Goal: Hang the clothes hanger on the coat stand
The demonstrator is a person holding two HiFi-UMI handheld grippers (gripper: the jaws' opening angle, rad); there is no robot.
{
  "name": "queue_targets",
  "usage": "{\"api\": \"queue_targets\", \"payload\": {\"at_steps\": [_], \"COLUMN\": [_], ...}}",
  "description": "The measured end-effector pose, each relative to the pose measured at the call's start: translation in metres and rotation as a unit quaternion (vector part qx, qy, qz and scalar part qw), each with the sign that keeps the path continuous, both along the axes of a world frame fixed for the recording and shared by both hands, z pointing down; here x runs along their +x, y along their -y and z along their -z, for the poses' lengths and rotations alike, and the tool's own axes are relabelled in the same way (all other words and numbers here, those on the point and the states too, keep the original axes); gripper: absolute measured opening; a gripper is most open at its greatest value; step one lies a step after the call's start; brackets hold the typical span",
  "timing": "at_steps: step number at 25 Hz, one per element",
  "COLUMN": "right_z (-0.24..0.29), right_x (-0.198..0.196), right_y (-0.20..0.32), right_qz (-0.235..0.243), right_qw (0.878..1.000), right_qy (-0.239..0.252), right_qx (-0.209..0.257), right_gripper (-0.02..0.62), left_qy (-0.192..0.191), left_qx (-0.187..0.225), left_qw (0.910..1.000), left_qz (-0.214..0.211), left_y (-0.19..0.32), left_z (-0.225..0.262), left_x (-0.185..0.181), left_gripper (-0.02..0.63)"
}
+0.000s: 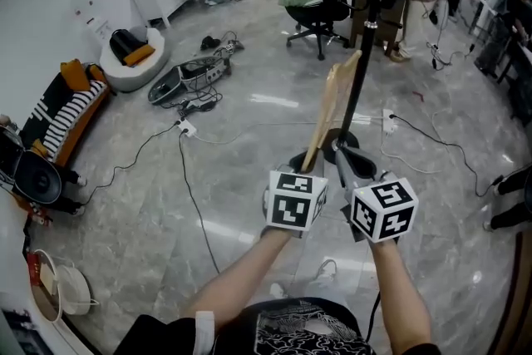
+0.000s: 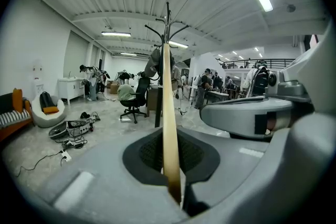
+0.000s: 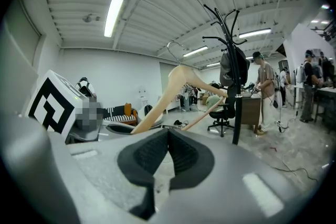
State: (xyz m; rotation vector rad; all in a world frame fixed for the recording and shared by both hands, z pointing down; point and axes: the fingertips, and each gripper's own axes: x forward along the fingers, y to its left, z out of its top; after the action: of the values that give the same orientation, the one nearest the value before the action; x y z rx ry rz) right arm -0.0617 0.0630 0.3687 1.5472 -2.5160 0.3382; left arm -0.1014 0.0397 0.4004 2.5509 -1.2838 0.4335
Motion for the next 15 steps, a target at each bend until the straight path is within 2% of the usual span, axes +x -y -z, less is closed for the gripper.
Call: {"api": "queue_targets", "payload": {"at_steps": [7, 15], "right_z": [-0.001, -0.004], "right_x": [0.044, 0.085], "right_y": [0.038, 0.065], "right_qz": [0.01, 0.029], "right_qw": [1.0, 1.0], "right_qy": [0.005, 0.007], "right_qx": [-0.002, -0.006], "right_gripper": [0.0, 0.0], "left_qy": [0.004, -0.001], "left_qx": [-0.003, -0.01], "left_qw": [0.9999, 0.9991], "left_qz": [0.012, 0.042], "left_y": [0.035, 0.061], "left_z": [-0.002, -0.008], "left_x": [0.042, 0.073], "left_gripper": [0.012, 0.011]}}
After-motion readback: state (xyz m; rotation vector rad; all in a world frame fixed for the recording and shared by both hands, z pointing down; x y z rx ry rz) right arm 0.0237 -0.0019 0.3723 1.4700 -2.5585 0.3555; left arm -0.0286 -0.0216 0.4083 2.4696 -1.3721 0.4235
